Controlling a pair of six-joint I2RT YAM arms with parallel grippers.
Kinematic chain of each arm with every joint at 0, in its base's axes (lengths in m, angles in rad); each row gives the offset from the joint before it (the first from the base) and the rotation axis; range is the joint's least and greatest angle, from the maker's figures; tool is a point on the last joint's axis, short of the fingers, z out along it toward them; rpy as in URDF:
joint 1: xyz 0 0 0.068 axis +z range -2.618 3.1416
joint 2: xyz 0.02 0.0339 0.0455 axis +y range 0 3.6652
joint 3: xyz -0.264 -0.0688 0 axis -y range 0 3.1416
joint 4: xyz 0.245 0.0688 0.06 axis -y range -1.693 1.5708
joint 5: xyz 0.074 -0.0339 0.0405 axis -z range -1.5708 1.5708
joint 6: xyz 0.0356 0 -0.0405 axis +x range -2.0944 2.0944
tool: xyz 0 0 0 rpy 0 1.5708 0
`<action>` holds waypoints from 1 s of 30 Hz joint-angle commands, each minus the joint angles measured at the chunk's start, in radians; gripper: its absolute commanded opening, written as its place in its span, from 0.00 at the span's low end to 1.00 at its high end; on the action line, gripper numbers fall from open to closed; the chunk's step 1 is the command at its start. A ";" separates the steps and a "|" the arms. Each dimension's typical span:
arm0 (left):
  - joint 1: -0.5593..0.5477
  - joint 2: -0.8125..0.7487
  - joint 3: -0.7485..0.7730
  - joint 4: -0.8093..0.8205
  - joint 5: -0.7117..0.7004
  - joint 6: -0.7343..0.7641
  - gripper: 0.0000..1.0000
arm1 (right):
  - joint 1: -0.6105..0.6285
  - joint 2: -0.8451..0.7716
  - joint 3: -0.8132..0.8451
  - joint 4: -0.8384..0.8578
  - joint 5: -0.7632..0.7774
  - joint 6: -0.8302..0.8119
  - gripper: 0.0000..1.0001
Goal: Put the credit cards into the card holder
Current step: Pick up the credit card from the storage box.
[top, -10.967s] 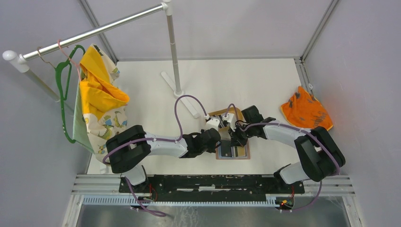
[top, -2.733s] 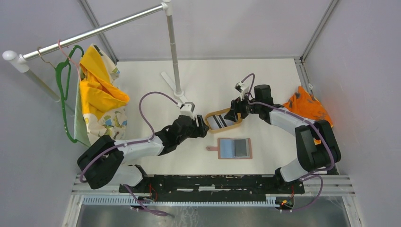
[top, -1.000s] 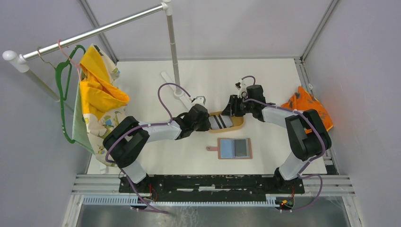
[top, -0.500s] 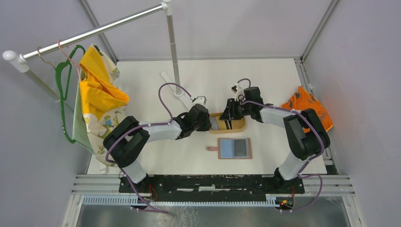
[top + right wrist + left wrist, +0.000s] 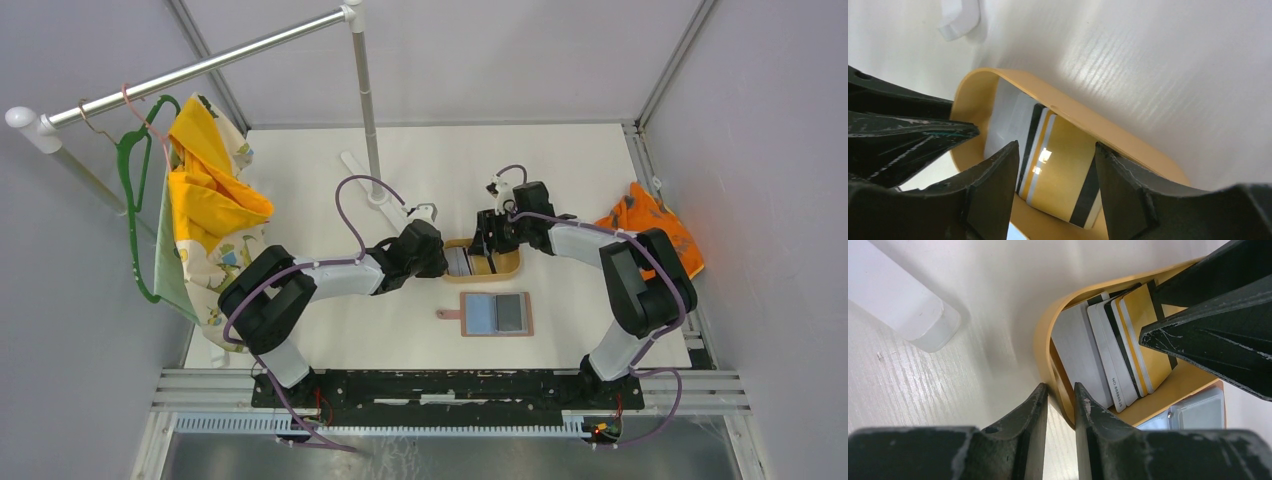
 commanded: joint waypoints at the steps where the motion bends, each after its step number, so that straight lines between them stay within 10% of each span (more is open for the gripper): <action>1: -0.005 0.009 0.033 0.045 0.018 -0.012 0.31 | 0.009 -0.050 0.050 -0.059 0.141 -0.097 0.65; 30: -0.005 0.009 0.033 0.080 0.073 -0.012 0.29 | 0.104 0.073 0.059 -0.039 -0.109 -0.051 0.70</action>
